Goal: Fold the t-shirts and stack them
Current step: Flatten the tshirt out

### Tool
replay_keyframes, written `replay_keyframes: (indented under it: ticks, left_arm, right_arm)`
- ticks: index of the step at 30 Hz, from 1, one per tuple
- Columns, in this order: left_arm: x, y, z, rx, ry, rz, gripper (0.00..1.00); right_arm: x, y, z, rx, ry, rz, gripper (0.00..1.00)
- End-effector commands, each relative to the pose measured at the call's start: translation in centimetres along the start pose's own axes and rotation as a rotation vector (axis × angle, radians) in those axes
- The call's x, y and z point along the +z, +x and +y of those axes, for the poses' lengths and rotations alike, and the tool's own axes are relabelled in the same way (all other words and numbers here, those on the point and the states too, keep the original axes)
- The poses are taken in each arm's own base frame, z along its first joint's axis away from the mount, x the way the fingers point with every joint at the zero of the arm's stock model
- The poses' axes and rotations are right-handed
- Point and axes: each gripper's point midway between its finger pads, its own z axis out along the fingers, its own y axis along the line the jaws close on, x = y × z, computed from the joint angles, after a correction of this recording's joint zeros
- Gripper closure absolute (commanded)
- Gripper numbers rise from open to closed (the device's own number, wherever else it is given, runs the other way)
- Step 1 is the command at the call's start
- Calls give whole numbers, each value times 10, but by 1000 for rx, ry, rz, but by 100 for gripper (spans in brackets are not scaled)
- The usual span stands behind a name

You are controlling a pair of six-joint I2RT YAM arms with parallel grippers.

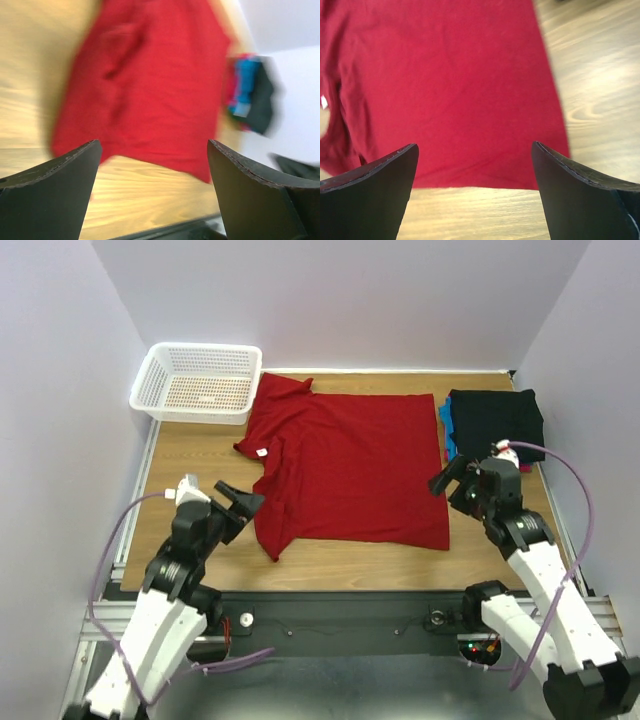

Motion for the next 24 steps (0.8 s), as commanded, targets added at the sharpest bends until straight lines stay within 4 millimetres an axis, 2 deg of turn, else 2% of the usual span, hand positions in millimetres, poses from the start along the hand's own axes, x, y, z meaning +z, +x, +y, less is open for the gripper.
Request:
replay_keyframes:
  ticks: [1,2,4,5,6,7,8,10,12,14,20,24]
  left_arm:
    - [22,-28,-2,118,-126,-63,1]
    - [30,-39,-19,156,-117,-72,1]
    - [43,-50,-40,210,-105,-81,1]
    - [47,-48,-47,236,-107,-77,1]
    - [52,-54,-45,295,-150,-98,1]
    - [65,-48,-34,328,-219,-72,1]
    - [69,-53,-38,348,-246,-83,1]
    - [86,-43,-22,451,-323,-21,1]
    - [99,-30,-24,526,-283,52,1]
    - [107,-23,-11,576,-316,99,2]
    - [110,-34,31,629,-525,69,2]
    - [132,-17,25,628,-414,119,2]
  right_arm:
    - [18,14,31,-74,-149,115,0]
    - [23,20,39,-80,-200,147,0]
    - [38,34,42,-87,-213,216,0]
    - [44,33,46,-93,-229,213,0]
    - [50,36,48,-98,-236,226,0]
    - [59,42,47,-101,-226,252,0]
    - [65,39,53,-107,-242,245,0]
    - [74,43,59,-125,-258,257,0]
    - [88,53,60,-139,-247,299,0]
    - [101,64,53,-142,-206,337,0]
    - [119,79,34,-145,-125,376,0]
    - [127,91,19,-140,-68,402,0]
